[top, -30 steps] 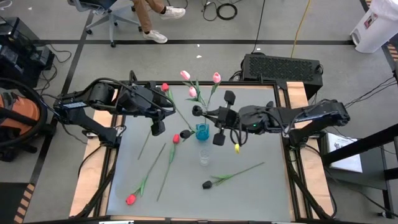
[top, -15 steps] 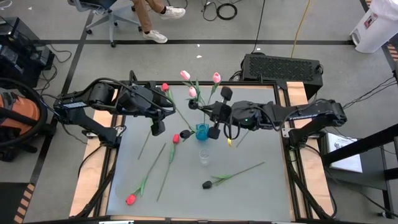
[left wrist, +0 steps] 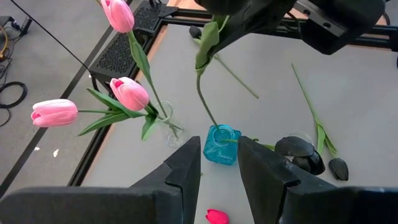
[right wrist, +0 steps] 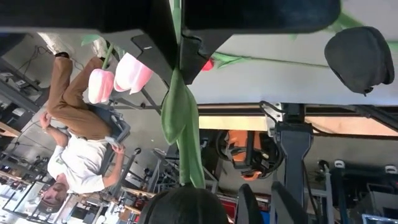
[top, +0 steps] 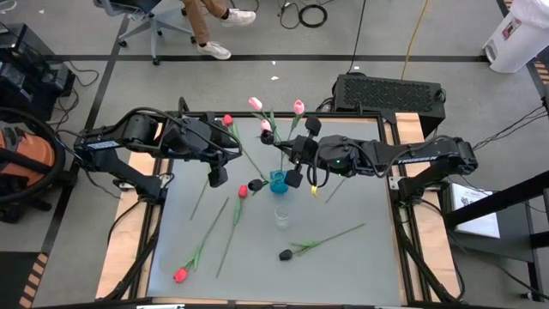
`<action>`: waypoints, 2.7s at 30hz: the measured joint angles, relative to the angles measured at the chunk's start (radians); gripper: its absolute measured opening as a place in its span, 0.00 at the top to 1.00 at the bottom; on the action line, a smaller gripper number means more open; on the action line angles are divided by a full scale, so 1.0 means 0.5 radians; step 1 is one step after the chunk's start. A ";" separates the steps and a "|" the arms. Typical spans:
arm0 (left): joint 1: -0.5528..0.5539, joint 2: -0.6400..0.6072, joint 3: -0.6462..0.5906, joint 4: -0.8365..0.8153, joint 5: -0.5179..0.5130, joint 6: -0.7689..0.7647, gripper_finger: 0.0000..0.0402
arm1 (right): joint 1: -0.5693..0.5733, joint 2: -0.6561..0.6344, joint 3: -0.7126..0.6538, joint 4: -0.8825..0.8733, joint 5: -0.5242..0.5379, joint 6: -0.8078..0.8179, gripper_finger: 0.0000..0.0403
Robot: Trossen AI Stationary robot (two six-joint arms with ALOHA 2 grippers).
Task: Sort flowers into vase by color
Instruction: Put the bottom right black tulip into the blue vase, then put the top black tulip into the blue vase
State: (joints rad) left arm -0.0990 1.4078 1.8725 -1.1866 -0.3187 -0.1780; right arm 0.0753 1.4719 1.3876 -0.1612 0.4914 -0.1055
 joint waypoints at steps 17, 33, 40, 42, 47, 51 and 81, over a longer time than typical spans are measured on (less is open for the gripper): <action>-0.003 0.000 0.000 0.000 0.000 -0.002 0.72 | 0.002 0.000 0.000 -0.021 0.000 0.039 1.00; -0.003 -0.001 0.000 0.000 0.000 0.000 0.72 | 0.002 0.000 0.000 -0.033 -0.109 0.034 0.94; -0.003 -0.001 0.000 0.000 0.000 -0.002 0.72 | 0.002 -0.001 0.000 -0.033 -0.109 0.032 0.80; -0.003 -0.001 0.000 0.000 0.000 -0.002 0.72 | 0.002 -0.001 0.000 -0.034 -0.109 0.032 0.76; -0.003 -0.001 0.000 0.000 0.000 -0.002 0.72 | 0.002 -0.001 0.001 -0.130 -0.108 0.032 0.66; -0.003 -0.001 0.001 0.000 0.000 -0.002 0.72 | 0.002 -0.001 0.001 -0.268 -0.107 0.077 0.59; -0.003 0.000 0.000 0.000 0.000 0.020 0.72 | 0.015 -0.282 0.002 -1.195 -0.102 1.382 0.51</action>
State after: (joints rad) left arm -0.1005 1.4076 1.8725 -1.1864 -0.3187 -0.1680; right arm 0.0826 1.3310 1.3884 -0.7585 0.4404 0.5852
